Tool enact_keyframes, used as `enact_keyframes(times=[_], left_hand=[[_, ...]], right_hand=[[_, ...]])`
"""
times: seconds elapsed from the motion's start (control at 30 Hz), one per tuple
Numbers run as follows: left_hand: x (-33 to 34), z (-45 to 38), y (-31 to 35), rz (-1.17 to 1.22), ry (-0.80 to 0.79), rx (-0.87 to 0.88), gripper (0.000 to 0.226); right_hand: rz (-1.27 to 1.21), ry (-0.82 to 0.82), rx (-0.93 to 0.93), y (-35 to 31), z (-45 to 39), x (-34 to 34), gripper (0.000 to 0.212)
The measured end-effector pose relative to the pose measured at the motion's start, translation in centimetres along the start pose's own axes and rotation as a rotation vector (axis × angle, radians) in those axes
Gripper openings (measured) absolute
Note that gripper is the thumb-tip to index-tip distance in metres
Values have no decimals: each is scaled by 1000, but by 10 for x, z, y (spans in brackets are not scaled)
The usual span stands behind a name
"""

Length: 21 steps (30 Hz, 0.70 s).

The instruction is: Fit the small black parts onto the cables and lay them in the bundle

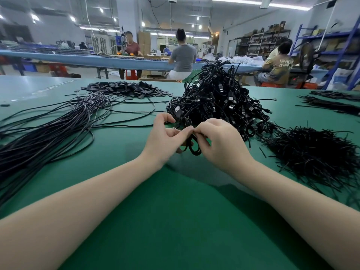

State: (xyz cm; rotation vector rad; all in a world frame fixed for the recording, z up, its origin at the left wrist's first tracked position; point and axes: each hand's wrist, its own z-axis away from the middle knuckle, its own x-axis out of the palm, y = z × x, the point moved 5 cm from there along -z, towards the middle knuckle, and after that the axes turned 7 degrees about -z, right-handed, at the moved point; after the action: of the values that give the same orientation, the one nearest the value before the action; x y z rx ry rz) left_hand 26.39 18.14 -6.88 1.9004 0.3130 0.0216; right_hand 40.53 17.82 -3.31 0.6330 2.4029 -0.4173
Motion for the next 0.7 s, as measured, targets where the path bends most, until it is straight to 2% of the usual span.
enact_keyframes(times=[0.1, 0.2, 0.33, 0.4, 0.47, 0.57, 0.63, 0.7], left_hand=[[2, 1, -1, 133, -122, -112, 22], [4, 0, -3, 210, -212, -202, 11], [7, -2, -4, 232, -317, -197, 35], [8, -3, -6, 137, -287, -99, 48], [7, -2, -2, -44, -218, 57, 48], [1, -3, 3, -207, -96, 219, 26], [1, -3, 5, -270, -82, 275, 7], [0, -3, 4, -296, -45, 251, 5]], right_hand=[[147, 7, -132, -6, 2, -3, 7], [146, 35, -198, -8, 4, -5, 3], [-25, 90, -55, 1, 5, -6, 8], [-93, 99, 10, 6, 6, -5, 8], [-131, 96, 29, 8, 7, -3, 7], [-139, 90, 36, 8, 7, 2, 4], [-135, 117, 51, 9, 6, 4, 10], [-125, 146, 49, 8, 5, 4, 11]])
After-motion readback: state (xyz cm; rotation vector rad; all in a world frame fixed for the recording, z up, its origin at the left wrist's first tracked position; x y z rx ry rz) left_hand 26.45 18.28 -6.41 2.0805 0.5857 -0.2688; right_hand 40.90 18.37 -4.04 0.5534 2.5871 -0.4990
